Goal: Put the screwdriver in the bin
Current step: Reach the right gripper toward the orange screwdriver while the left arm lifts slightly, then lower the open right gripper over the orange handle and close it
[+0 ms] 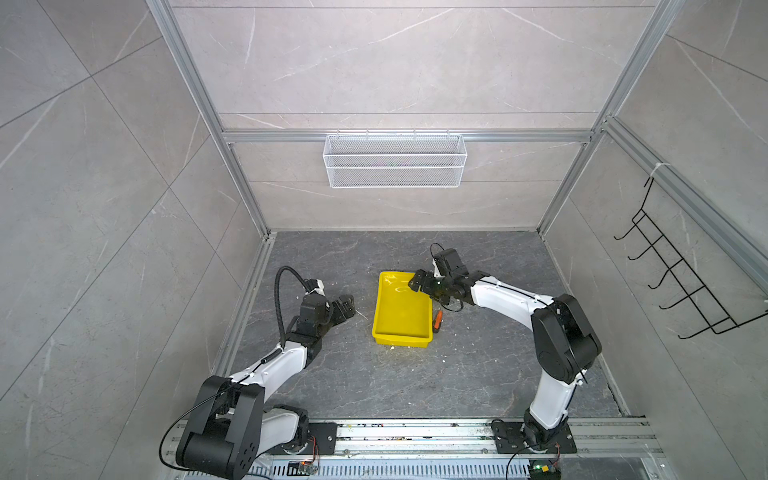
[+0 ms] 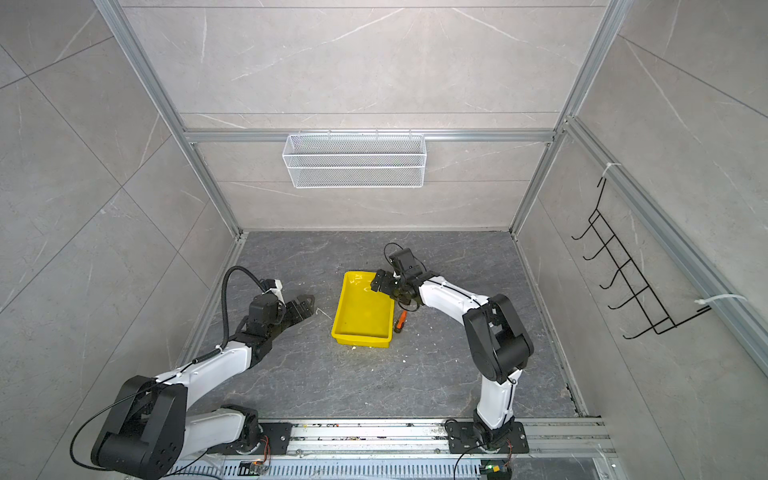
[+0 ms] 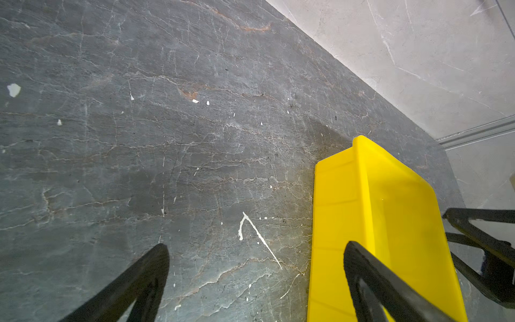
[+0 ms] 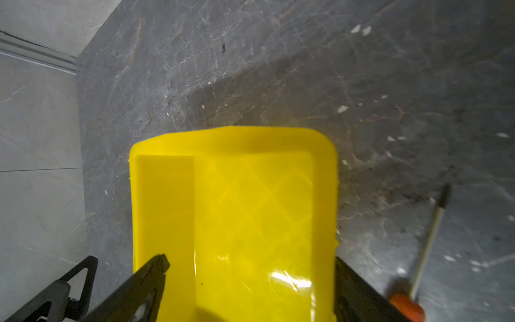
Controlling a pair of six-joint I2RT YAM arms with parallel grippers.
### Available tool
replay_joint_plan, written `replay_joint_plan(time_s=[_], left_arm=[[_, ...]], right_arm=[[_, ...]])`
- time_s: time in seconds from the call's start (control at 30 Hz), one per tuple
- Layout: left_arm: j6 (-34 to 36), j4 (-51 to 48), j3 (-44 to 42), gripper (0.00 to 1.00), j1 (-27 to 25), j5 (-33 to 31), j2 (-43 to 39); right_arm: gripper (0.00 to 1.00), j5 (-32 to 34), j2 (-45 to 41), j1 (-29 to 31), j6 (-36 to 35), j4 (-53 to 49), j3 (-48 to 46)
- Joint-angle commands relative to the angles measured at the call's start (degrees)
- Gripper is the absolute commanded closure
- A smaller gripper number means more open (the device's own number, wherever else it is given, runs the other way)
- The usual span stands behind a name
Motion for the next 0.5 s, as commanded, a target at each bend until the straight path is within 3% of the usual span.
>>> replay_joint_plan(time_s=[0.0, 0.23, 0.47], left_arm=[[-1.7, 1.2, 1.1, 0.0, 0.3, -2.9, -0.7], [-7.0, -5.4, 2.0, 0.0, 2.1, -9.1, -0.4], [-4.5, -3.1, 3.0, 0.03, 2.5, -3.6, 1.5]], right_arm=[[0.08, -2.7, 2.8, 0.5, -1.6, -2.6, 3.5], [0.08, 0.6, 1.0, 0.4, -6.1, -8.6, 6.6], [0.1, 13.2, -8.1, 0.4, -8.8, -21.1, 6.3]])
